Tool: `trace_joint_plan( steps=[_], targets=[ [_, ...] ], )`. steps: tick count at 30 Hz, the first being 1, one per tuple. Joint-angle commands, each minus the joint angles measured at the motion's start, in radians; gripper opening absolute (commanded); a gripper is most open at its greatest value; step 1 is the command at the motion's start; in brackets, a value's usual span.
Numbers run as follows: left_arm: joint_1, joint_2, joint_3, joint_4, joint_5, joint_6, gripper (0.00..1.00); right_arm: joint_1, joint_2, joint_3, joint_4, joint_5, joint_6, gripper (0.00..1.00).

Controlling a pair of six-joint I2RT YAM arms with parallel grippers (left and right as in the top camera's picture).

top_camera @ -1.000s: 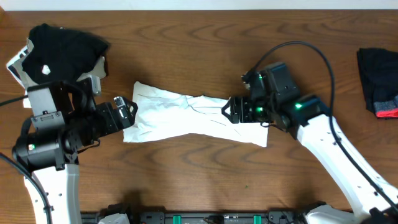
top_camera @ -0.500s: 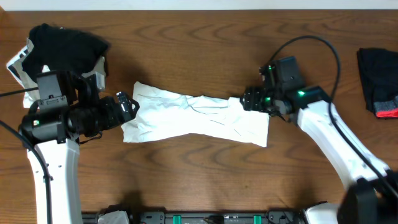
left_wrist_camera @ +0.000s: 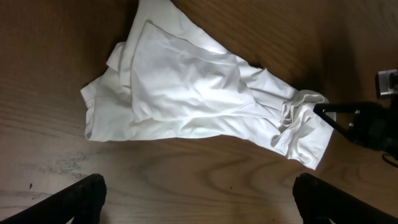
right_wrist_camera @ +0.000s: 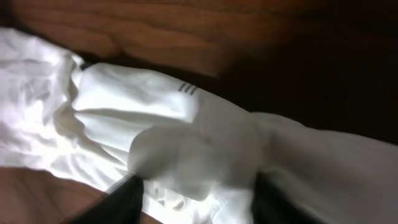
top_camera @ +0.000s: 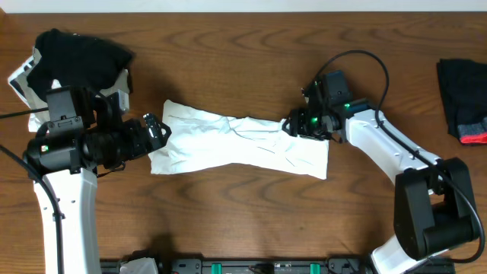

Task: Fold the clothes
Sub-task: 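Release the strip and withdraw the right gripper rightward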

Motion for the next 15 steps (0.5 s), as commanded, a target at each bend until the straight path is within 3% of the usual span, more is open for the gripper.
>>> trace_joint_plan(
  steps=[1,10,15],
  targets=[
    [-0.003,0.0,-0.004,-0.003,-0.004,0.013,0.98,0.027,0.005,0.013,0.018,-0.032,0.023,0.33],
    [-0.003,0.0,-0.004,-0.002,-0.004,0.013,0.98,0.114,0.005,0.013,0.063,-0.031,0.047,0.1],
    [-0.003,0.0,-0.004,-0.003,-0.004,0.013,0.98,0.159,0.005,0.013,0.07,0.019,0.066,0.13]
  ],
)
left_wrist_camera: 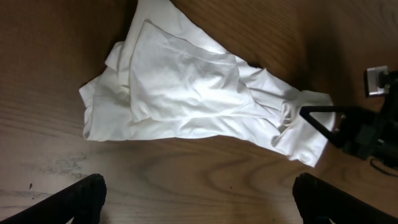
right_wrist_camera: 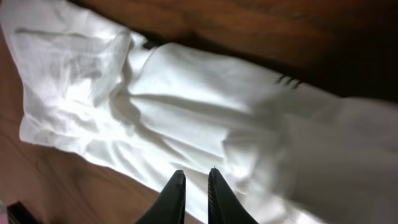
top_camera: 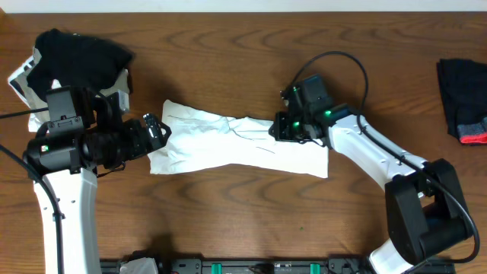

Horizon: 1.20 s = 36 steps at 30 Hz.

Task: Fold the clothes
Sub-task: 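Release the strip and withdraw the right gripper rightward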

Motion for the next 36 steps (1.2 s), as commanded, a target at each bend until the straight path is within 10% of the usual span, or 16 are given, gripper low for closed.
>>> trace_joint_plan(
  steps=[1,10,20,36],
  targets=[
    [-0.003,0.0,-0.004,-0.003,-0.004,0.013,0.98,0.029,0.005,0.013,0.003,0.031,0.02,0.13],
    [-0.003,0.0,-0.004,-0.003,-0.005,0.022,0.98,-0.009,-0.065,0.014,-0.04,0.027,0.018,0.11],
    [-0.003,0.042,-0.005,0.038,-0.031,0.107,0.98,-0.275,-0.383,0.014,-0.252,0.027,-0.114,0.86],
    [0.079,0.468,-0.005,0.245,-0.062,0.156,0.98,-0.501,-0.525,0.014,-0.605,0.031,-0.36,0.95]
  ],
)
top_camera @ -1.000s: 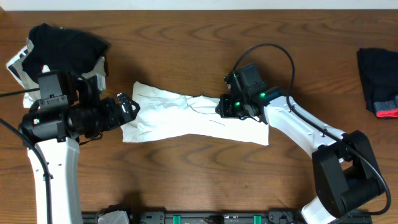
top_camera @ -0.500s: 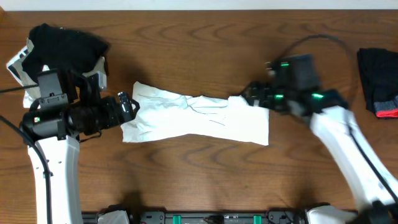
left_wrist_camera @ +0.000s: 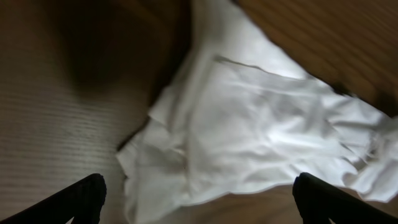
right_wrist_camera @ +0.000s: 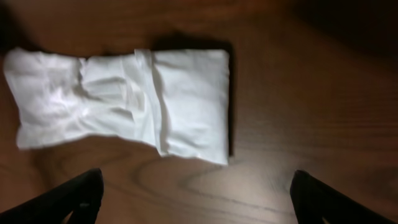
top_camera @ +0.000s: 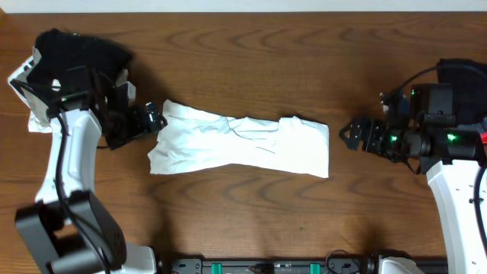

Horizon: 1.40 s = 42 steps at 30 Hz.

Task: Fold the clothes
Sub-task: 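Release the strip and withdraw the right gripper rightward, then grasp the strip's left end with the left gripper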

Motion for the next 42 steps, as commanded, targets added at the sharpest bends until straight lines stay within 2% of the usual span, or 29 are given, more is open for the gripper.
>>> trace_joint_plan(
  steps=[1,8,20,42],
  targets=[
    [0.037,0.043,-0.004,0.019,-0.006,0.024,0.98,-0.007,-0.006,0.012,-0.018,-0.002,-0.081,0.95],
    [0.072,0.141,-0.004,0.038,0.111,0.092,0.98,-0.006,-0.006,0.011,-0.031,0.001,-0.11,0.96],
    [0.071,0.234,-0.004,0.038,0.137,0.103,0.98,-0.006,-0.006,0.011,-0.035,0.0,-0.109,0.96],
    [0.071,0.296,-0.02,0.053,0.181,0.125,0.98,-0.006,-0.006,0.011,-0.048,0.0,-0.109,0.96]
  ],
)
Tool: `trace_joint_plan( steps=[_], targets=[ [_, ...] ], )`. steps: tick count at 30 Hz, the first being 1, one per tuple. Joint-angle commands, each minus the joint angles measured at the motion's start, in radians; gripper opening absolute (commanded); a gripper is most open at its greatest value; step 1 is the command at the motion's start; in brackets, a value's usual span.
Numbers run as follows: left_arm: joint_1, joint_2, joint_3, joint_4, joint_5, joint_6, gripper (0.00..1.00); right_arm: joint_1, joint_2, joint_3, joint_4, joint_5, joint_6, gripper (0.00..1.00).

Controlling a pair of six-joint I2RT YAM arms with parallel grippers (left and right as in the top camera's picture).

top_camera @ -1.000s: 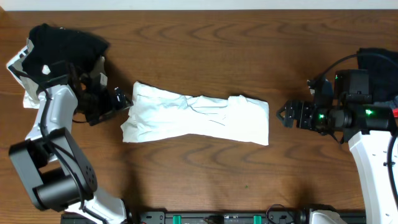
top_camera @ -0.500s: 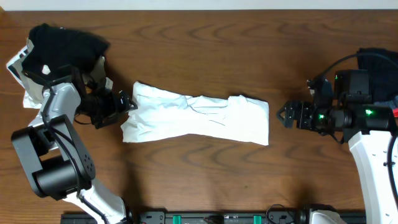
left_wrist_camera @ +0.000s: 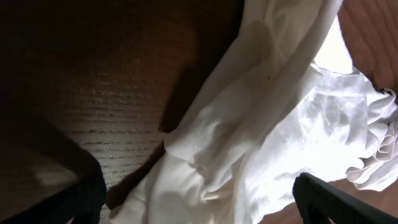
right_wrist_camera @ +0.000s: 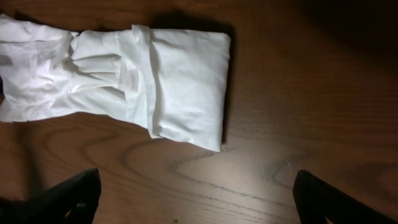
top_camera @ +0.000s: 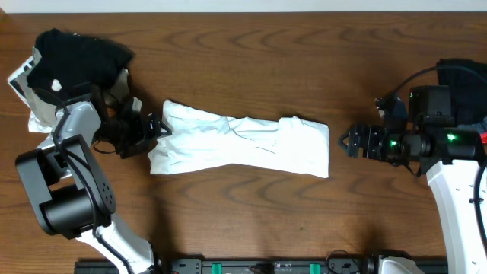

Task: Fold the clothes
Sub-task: 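Grasp the strip's left end with the left gripper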

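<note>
The white garment [top_camera: 240, 144] lies as a long, wrinkled strip across the middle of the table, its right end [right_wrist_camera: 186, 81] folded flat. My left gripper [top_camera: 154, 129] is low at the garment's left edge. In the left wrist view the left gripper [left_wrist_camera: 199, 208] is open wide, with rumpled white cloth [left_wrist_camera: 261, 124] lying between and ahead of its fingers. My right gripper [top_camera: 348, 141] hovers to the right of the garment; in the right wrist view the right gripper [right_wrist_camera: 196, 199] is open over bare wood and holds nothing.
A pile of black clothing [top_camera: 76, 49] sits on a white container [top_camera: 21, 80] at the back left, beside my left arm. A folded black garment with a red trim [top_camera: 464, 95] lies at the far right edge.
My left gripper has dropped close to the garment's left edge, so the cloth now fills its view. The right gripper stays open to the right, barely shifted. The garment has not moved.
First my right gripper held bunched cloth at the garment's right end while the left hung open above the left end. Then the right was nearly shut over the garment. Later it stood open off to the right, the right end folded, and the left gripper neared the left edge.
</note>
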Motion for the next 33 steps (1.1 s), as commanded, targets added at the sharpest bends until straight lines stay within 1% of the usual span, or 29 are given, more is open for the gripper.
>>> trace_joint_plan(
  steps=[1,12,21,27,33],
  targets=[
    [0.001,0.016,-0.013,0.005,0.018,0.022,0.98,-0.006,-0.006,0.011,-0.002,-0.001,-0.014,0.96],
    [0.0,0.045,-0.026,0.017,0.018,0.021,0.98,-0.006,-0.006,0.011,-0.013,-0.001,-0.014,0.96],
    [-0.014,0.153,-0.048,0.032,0.023,0.021,0.98,-0.006,-0.006,0.011,-0.014,-0.001,-0.014,0.96],
    [-0.014,0.197,-0.06,0.035,0.085,0.022,0.98,-0.006,-0.006,0.011,-0.013,-0.001,-0.014,0.96],
    [-0.014,0.198,-0.087,0.017,0.096,0.021,0.98,-0.006,-0.006,0.011,-0.013,-0.001,-0.014,0.96]
  ],
)
